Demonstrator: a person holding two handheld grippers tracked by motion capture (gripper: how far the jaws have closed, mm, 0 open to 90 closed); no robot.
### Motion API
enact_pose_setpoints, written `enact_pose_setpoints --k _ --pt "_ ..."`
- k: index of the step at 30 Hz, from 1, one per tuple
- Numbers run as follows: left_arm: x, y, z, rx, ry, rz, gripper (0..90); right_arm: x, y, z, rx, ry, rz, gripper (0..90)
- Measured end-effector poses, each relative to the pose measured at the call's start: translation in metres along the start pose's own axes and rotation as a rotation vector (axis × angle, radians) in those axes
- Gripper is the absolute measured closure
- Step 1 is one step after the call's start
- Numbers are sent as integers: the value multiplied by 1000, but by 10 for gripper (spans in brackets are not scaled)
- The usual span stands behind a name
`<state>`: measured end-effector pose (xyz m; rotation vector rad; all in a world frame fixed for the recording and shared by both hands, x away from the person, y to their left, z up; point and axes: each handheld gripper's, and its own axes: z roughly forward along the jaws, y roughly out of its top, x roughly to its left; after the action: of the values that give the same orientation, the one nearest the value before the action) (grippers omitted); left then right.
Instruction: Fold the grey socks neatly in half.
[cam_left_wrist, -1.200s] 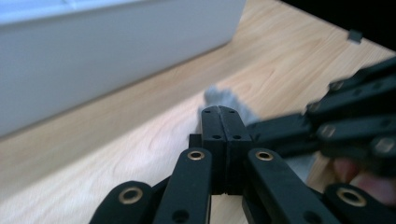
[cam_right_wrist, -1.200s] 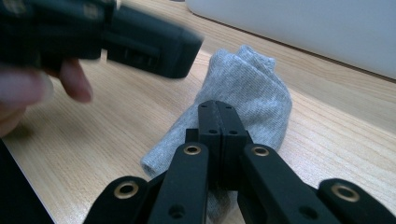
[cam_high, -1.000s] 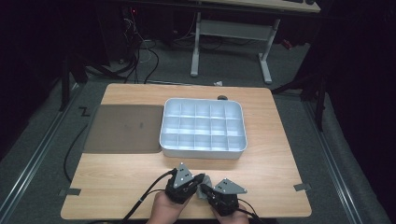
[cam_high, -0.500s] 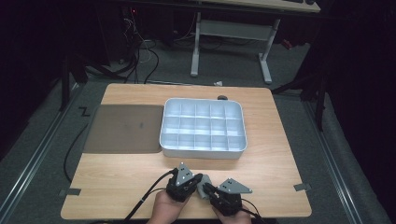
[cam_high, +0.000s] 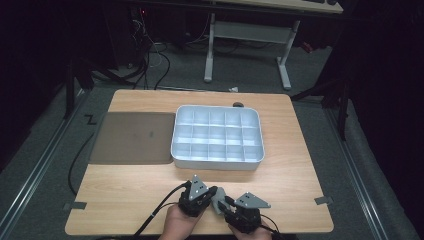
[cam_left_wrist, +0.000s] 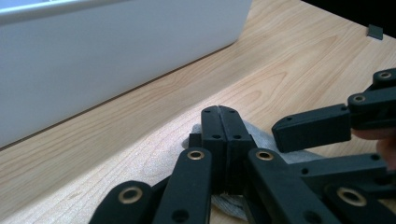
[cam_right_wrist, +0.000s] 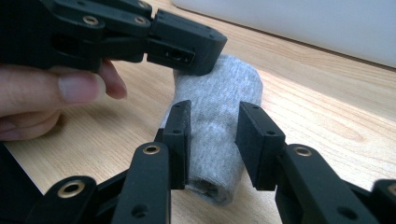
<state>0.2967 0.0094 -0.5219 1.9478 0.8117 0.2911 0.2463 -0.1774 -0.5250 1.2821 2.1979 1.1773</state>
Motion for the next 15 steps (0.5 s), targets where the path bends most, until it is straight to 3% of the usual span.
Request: enact_pose_setpoints --k 6,10,15 --pt "-10 -2 -10 -44 -7 -17 864 2 0 0 8 -7 -10 671" --pt "-9 -11 -7 -29 -11 -66 872 3 -1 1 4 -3 -14 677" --pt "-7 -14 -5 -6 -8 -63 892 2 0 0 3 10 -13 680"
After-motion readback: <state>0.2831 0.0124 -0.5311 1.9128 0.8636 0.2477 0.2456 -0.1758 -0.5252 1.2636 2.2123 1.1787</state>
